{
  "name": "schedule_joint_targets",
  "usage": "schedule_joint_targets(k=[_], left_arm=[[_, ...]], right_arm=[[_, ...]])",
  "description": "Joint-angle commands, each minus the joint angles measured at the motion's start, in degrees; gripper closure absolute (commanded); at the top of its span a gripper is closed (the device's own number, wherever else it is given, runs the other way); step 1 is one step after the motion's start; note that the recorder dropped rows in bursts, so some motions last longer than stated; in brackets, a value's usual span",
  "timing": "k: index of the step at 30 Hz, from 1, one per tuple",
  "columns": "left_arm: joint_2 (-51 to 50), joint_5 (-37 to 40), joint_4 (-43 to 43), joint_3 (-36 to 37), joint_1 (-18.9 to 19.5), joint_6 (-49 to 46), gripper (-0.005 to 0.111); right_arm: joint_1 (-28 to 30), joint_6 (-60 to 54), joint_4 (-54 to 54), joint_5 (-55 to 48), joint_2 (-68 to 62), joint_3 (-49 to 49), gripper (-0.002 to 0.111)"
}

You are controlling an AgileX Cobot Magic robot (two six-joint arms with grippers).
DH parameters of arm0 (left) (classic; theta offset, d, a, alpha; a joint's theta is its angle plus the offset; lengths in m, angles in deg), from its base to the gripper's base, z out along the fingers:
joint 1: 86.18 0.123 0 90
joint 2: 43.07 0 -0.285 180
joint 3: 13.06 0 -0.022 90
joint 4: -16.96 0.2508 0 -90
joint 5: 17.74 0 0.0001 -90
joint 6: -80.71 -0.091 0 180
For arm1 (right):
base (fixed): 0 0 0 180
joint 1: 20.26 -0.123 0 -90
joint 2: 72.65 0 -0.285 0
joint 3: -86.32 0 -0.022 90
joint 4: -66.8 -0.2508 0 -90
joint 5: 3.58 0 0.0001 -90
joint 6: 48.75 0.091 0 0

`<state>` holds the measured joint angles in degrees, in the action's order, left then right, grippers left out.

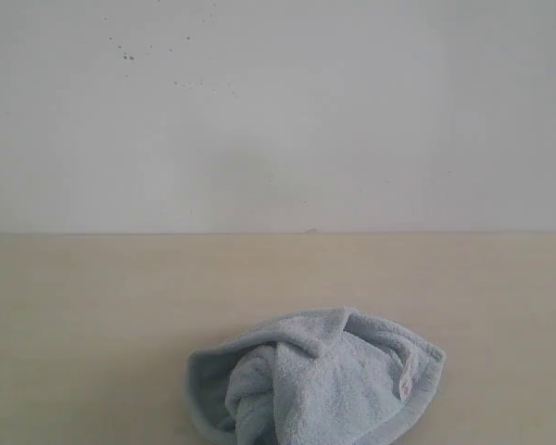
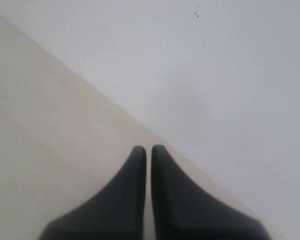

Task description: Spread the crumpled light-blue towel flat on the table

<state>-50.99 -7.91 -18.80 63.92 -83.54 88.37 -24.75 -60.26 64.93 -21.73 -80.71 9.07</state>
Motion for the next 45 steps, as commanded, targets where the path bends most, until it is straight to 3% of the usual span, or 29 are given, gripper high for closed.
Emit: schedule_joint_targets(k=[1, 4, 6, 10, 16, 21, 23, 25, 27, 30, 32, 34, 37, 39, 41, 43, 44, 45], left_arm=[[0.14, -8.98, -6.41, 0.24, 0.15, 1.40, 0.103], [0.14, -23.21, -11.64, 0.24, 0.15, 5.25, 0.103], [0.14, -31.10, -10.60, -0.07, 0.15, 9.09, 0.103], [0.14, -34.17, 0.65, -4.86, 0.15, 11.00, 0.103], [-5.63, -34.07, 27.98, -14.72, 0.15, 21.86, 0.103], [-27.01, -29.92, 63.98, -21.12, 0.15, 22.94, 0.103], [-40.00, -27.28, 69.52, -21.16, 0.15, 22.74, 0.103], [-51.96, -25.58, 69.58, -22.12, 0.15, 22.42, 0.103], [-62.36, -21.66, 69.24, -25.86, -0.19, 28.90, 0.103], [-72.25, -5.32, 74.08, -31.83, -4.07, 34.51, 0.103], [-76.75, 1.70, 73.85, -34.66, -9.08, 29.37, 0.103], [-79.99, 5.79, 69.57, -37.30, -16.67, 17.07, 0.103], [-83.26, 6.30, 58.52, -40.29, -27.21, -4.54, 0.103], [-84.55, 5.87, 53.84, -41.91, -32.08, -16.99, 0.103], [-85.77, 4.40, 50.97, -44.06, -34.94, -19.06, 0.103], [-87.67, 4.52, 46.81, -48.07, -35.95, -14.43, 0.103], [-88.96, 5.75, 44.49, -50.21, -35.95, -12.19, 0.103], [-92.31, 12.66, 41.97, -56.67, -35.84, -10.67, 0.103]], right_arm=[[-0.05, 0.02, -0.16, 0.74, 0.28, 0.03, 0.109], [-0.05, 0.02, -0.16, 0.74, 0.28, 0.03, 0.109], [-0.05, 0.02, -0.16, 0.74, 0.28, 0.03, 0.109], [-0.05, 0.02, -0.16, 0.74, 0.28, 0.03, 0.109], [-0.05, 0.02, -0.16, 0.74, 0.28, 0.03, 0.109], [-0.05, 0.02, -0.16, 0.74, 0.28, 0.03, 0.109], [-0.05, 0.02, -0.16, 0.74, 0.28, 0.03, 0.109], [-0.05, 0.02, -0.16, 0.74, 0.28, 0.03, 0.109], [-0.05, 0.02, -0.16, 0.74, 0.28, 0.03, 0.109], [-0.05, 0.02, -0.32, 0.74, 0.28, 0.03, 0.109], [-0.05, 0.02, -0.32, 0.74, 0.28, 0.03, 0.109], [-0.05, 0.02, -0.32, 0.74, 0.28, 0.03, 0.109], [-0.05, 0.02, -0.32, 0.74, 0.28, 0.03, 0.109], [-0.05, 0.02, -0.32, 0.74, 0.28, 0.03, 0.109], [-0.05, 0.02, -0.32, 0.74, 0.28, 0.03, 0.109], [-0.05, 0.02, -0.32, 0.74, 0.28, 0.03, 0.109], [-0.05, 0.02, -0.32, 0.74, 0.28, 0.03, 0.109], [-0.05, 0.02, -0.32, 0.74, 0.28, 0.03, 0.109]])
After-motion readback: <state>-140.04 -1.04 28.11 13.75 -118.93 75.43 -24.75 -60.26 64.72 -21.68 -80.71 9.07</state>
